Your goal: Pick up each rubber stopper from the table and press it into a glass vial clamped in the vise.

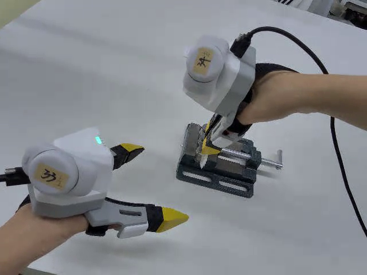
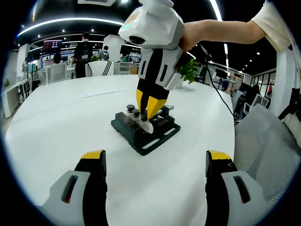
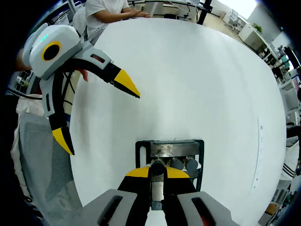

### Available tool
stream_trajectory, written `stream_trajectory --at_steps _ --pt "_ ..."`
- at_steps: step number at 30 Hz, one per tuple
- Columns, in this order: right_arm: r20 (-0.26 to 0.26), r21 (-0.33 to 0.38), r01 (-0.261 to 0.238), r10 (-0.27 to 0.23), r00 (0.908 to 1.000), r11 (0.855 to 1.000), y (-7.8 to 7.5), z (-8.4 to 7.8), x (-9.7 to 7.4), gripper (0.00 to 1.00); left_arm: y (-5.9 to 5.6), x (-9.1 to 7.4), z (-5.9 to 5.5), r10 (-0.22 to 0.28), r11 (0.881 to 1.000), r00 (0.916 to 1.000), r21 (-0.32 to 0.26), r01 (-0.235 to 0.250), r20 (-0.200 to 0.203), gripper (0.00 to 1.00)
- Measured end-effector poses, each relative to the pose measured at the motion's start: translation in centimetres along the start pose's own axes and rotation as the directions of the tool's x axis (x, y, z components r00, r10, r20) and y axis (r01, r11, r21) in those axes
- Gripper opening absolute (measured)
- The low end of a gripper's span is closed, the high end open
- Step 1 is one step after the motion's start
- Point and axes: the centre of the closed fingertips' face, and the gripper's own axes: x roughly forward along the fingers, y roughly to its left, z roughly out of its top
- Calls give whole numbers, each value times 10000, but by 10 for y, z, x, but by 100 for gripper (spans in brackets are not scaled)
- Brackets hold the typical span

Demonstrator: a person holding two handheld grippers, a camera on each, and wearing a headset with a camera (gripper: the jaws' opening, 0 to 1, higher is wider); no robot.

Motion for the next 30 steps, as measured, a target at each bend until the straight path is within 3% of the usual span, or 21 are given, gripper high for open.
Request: stream_trajectory --at_steps 4,6,11,15,30 --pt "-42 -305 69 -70 10000 9995 1 1 0 4 1 -1 -1 31 10000 10000 -14 -31 3 86" --pt "34 -1122 -52 56 10000 9937 5 2 -1 5 1 -2 -1 50 10000 10000 -34 -50 9 86" --pt "254 -1137 -129 159 9995 9934 2 -1 -1 6 2 -4 -2 100 9999 10000 -32 -100 -1 85" --pt "384 -1919 -154 231 9990 9813 2 0 -1 6 3 -5 -4 126 9999 9999 -53 -126 -27 85" --pt "395 -2262 -21 114 9992 9741 -2 -1 0 11 3 -4 -4 79 9999 10000 -81 -80 -55 85"
